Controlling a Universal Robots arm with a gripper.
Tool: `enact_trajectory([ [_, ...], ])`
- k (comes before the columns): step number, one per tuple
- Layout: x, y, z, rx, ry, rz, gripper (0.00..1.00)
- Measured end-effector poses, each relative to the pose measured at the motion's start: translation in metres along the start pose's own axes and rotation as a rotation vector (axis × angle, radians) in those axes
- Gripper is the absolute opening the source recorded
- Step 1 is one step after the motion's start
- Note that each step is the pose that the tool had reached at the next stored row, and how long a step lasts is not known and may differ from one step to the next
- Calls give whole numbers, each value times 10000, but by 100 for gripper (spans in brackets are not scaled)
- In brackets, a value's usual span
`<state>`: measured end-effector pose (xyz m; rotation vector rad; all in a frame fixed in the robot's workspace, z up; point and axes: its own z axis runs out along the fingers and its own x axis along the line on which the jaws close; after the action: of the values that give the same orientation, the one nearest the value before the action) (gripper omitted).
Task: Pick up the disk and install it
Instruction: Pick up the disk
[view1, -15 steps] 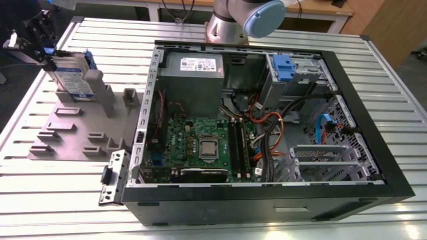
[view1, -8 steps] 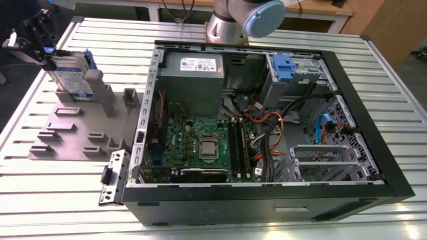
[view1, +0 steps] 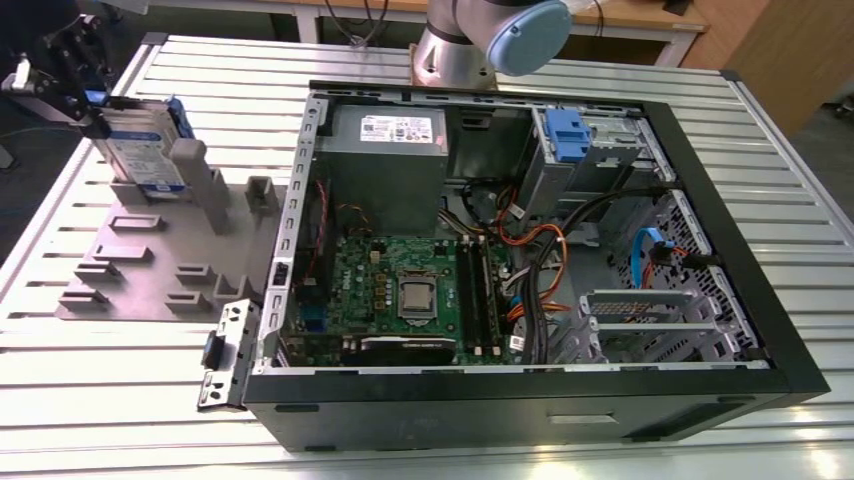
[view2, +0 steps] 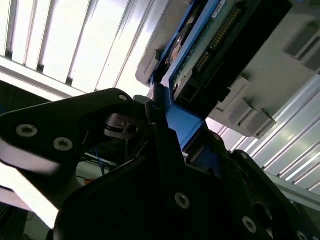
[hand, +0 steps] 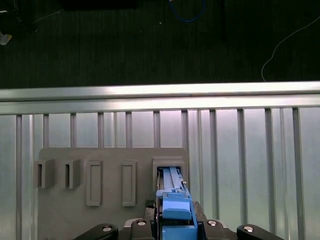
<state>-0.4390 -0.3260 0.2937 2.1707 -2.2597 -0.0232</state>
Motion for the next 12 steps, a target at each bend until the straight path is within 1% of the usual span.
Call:
enact_trajectory([
  [12, 0, 1, -58, 1, 0, 0, 37],
])
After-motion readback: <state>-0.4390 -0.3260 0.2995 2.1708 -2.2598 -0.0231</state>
